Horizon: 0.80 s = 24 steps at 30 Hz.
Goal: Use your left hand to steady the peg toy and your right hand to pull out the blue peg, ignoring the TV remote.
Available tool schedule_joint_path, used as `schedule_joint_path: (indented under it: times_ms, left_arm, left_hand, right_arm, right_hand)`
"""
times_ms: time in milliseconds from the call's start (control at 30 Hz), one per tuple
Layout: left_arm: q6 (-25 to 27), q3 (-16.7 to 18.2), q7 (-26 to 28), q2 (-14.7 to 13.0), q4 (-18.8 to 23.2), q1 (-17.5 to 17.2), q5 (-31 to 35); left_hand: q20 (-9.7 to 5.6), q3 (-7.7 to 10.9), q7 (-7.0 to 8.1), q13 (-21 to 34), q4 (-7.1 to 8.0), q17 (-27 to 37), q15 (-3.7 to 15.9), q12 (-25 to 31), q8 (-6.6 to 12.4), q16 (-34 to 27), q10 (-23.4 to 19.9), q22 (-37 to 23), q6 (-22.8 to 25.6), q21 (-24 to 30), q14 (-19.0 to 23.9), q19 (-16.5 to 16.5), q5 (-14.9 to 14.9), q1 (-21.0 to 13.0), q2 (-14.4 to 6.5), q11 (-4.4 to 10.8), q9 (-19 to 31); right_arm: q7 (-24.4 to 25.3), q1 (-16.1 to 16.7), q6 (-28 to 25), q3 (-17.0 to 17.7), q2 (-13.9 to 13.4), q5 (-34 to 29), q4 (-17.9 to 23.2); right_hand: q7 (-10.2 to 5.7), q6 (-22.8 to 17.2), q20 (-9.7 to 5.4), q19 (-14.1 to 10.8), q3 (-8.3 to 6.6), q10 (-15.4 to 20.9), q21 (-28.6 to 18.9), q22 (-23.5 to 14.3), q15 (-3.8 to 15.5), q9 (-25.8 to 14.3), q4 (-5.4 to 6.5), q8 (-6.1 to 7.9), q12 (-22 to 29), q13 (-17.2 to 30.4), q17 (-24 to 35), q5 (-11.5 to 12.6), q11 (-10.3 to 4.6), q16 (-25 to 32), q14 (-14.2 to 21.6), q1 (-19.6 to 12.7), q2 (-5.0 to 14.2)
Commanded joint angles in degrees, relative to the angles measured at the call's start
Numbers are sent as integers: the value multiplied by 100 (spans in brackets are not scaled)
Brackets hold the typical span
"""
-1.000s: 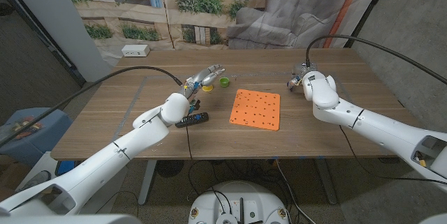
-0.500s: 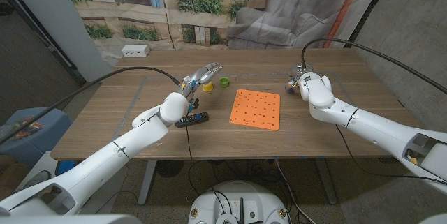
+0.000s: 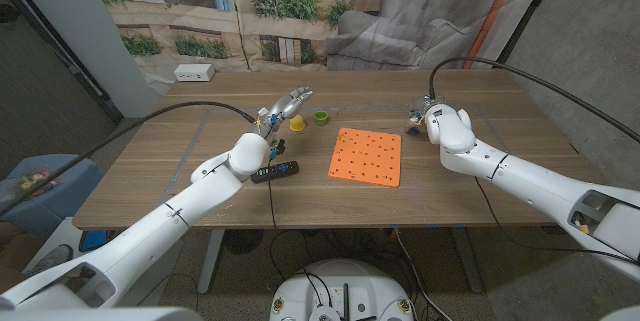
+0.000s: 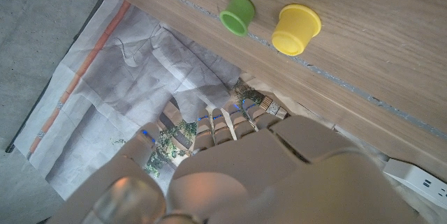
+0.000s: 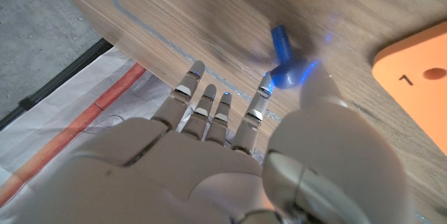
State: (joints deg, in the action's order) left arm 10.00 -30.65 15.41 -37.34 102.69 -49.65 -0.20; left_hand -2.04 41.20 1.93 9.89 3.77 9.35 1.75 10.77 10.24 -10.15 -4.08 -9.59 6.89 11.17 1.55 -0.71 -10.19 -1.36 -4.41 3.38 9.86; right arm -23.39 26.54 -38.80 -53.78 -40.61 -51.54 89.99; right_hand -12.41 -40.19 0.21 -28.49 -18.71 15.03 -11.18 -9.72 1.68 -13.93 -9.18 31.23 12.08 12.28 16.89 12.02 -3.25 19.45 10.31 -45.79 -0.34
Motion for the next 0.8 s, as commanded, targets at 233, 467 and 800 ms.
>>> schedule_joint_path:
  times_ms: [233, 467, 800]
  left_arm:
    - [-175, 34, 159, 79, -263, 55, -288]
    - [-189, 18, 167, 77, -307, 82, -327]
    - [-295, 91, 210, 129, -422, 56, -514]
  left_hand:
    - [-674, 22, -17, 9, -27, 8, 282, 26, 29, 14, -57, -11, 70, -4, 41, -32, -3, -55, -405, 19, 9]
    - [-670, 27, -25, 9, -35, 9, 285, 27, 30, 14, -65, -12, 81, -5, 45, -39, -3, -52, -406, 17, 9]
    - [-662, 32, -22, 9, -52, 10, 282, 24, 27, 16, -68, -12, 89, -10, 47, -41, -1, -50, -402, 19, 9]
  right_arm:
    - [-28, -108, 27, -24, -54, 423, -30]
    - [-52, -121, 164, 15, -162, 609, 74]
    - [86, -37, 488, 307, -355, 1116, 242]
  right_hand:
    - [7, 652, 161, 113, 120, -308, 31, -15, -193, 49, 9, -269, -86, 26, 36, -82, 148, -121, -209, 86, -217]
    - [19, 1363, 356, 321, 176, -660, 61, -11, -344, 96, 40, -575, -120, 39, 51, -125, 266, -246, -426, 198, -317]
    - [286, 2511, 610, 758, 326, -1278, 96, -4, -682, 111, 174, -1094, -141, 55, 82, -173, 439, -480, -890, 682, -425]
